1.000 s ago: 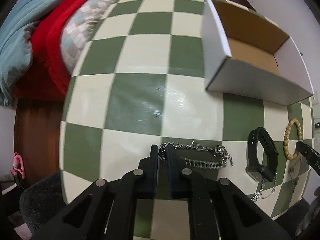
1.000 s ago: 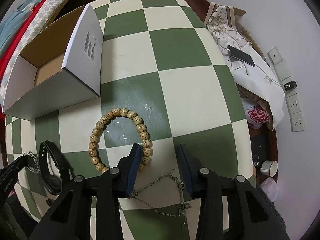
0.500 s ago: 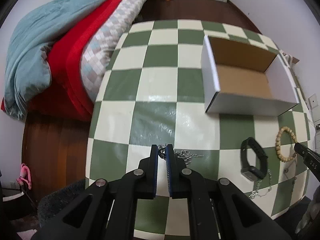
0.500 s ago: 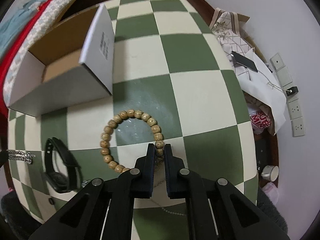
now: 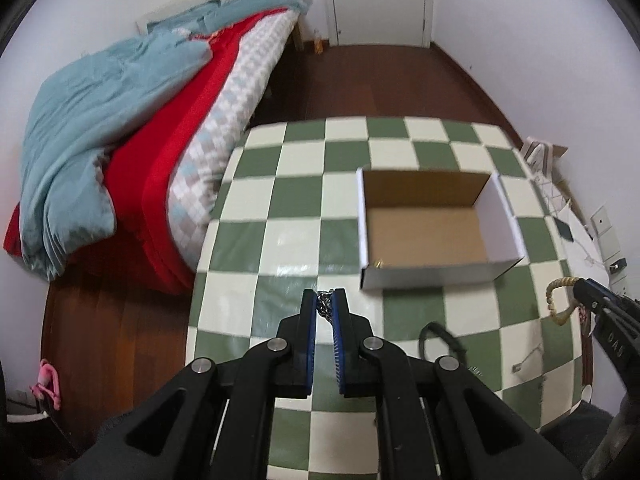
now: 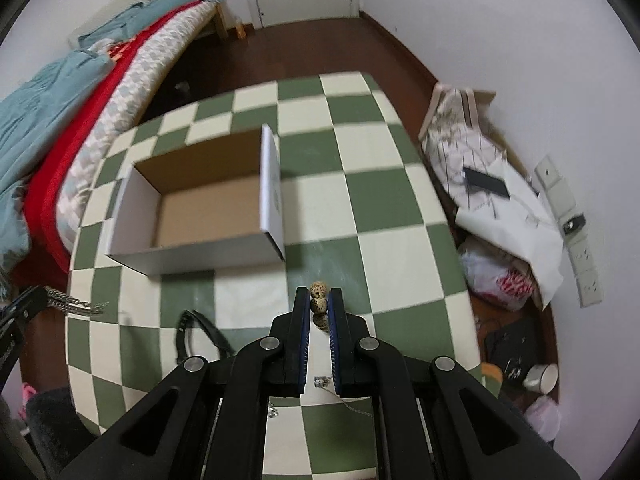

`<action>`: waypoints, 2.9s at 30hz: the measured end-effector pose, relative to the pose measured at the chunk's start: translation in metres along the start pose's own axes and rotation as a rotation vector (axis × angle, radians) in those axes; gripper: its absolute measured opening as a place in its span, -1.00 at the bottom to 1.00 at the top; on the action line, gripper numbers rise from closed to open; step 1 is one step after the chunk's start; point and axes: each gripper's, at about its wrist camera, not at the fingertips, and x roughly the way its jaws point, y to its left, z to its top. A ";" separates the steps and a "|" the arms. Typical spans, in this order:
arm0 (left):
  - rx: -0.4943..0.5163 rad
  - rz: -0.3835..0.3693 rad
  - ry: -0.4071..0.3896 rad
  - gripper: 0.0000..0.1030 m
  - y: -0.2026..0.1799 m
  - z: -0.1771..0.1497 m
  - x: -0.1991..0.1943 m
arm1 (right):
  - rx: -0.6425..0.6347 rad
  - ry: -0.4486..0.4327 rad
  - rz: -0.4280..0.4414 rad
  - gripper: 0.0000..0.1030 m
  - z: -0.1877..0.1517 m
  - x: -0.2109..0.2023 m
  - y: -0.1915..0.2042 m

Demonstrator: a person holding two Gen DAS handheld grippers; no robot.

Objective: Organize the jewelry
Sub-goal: 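Carry both bracelets into the white box and open both grippers, then raise both open grippers away from the white box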

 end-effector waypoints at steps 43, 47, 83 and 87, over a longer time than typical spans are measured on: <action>0.008 -0.073 0.097 -0.81 -0.030 0.126 0.095 | -0.028 0.184 0.139 -0.64 0.135 0.098 0.054; -0.007 0.007 0.073 0.86 -0.014 0.117 0.098 | -0.072 0.156 0.055 0.17 0.129 0.093 0.056; -0.060 0.036 -0.170 0.99 0.022 0.021 -0.051 | -0.090 -0.094 -0.002 1.00 0.036 -0.049 0.057; -0.054 0.030 -0.194 0.99 0.023 0.010 -0.068 | -0.090 -0.135 0.000 1.00 0.025 -0.073 0.057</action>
